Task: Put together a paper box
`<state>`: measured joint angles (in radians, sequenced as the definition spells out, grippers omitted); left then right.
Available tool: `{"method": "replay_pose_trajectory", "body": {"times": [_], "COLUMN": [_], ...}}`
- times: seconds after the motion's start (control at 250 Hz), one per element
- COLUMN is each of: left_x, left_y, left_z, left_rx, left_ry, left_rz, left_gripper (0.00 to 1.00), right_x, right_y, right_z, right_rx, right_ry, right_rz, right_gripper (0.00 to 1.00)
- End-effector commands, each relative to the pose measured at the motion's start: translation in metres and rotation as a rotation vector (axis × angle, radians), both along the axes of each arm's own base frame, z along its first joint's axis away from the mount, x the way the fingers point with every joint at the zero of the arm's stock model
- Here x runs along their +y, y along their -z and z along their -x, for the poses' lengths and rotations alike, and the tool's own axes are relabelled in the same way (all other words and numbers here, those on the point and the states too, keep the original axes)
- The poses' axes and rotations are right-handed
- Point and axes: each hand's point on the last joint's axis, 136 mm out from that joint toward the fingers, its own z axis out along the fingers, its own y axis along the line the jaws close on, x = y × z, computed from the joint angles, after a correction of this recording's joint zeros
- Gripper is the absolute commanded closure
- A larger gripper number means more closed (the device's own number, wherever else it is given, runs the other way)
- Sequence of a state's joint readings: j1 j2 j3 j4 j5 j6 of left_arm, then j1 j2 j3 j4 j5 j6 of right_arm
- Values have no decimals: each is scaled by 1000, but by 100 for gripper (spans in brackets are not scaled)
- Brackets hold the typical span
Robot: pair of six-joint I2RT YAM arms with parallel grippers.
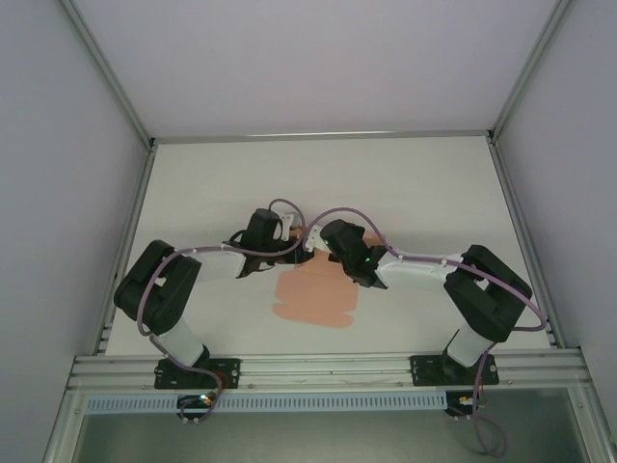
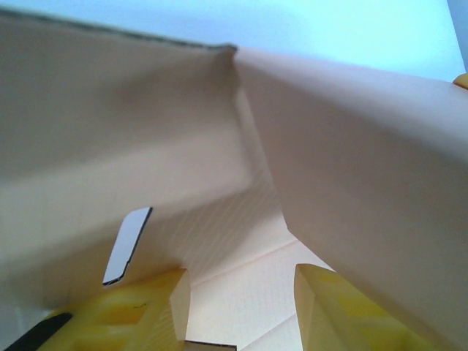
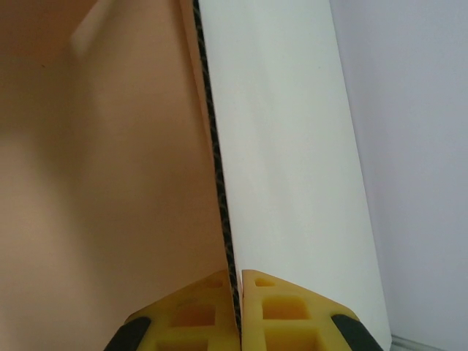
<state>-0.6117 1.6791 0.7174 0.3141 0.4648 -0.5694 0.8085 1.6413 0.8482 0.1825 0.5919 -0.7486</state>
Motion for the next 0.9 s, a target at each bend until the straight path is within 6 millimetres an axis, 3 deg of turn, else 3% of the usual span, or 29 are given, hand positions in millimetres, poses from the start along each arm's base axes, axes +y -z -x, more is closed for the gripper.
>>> {"method": "replay_pose_trajectory", "body": {"times": [0.0,0.168,0.292,0.491,0.695,0.855,0.899], "left_x": [-7,-7,7,39,75,107,111], "left_y": [14,8,-6,-21,-23,-13,-10], "left_z": [11,13,13,20,32,40,40], "left_rx": [41,38,-10,-45,-33,7,13], "left_ry": [29,40,9,-54,-157,-264,-272], "left_rz": [1,0,-49,-163,-185,-201,-191], "left_gripper": [57,55,50,39,30,29,34], "right_x": [18,13,7,-4,-11,-9,-7], "right_y": [-22,-21,-22,-31,-34,-36,-36], "right_z": [-4,-5,-6,-11,-19,-22,-22], "right_rx": [-60,-65,-73,-120,-147,-149,-146], "right_ry": [-9,2,11,24,31,24,15], "right_rz": [-140,-131,-121,-102,-66,-70,-79], "right_gripper": [100,100,100,100,100,100,100]}}
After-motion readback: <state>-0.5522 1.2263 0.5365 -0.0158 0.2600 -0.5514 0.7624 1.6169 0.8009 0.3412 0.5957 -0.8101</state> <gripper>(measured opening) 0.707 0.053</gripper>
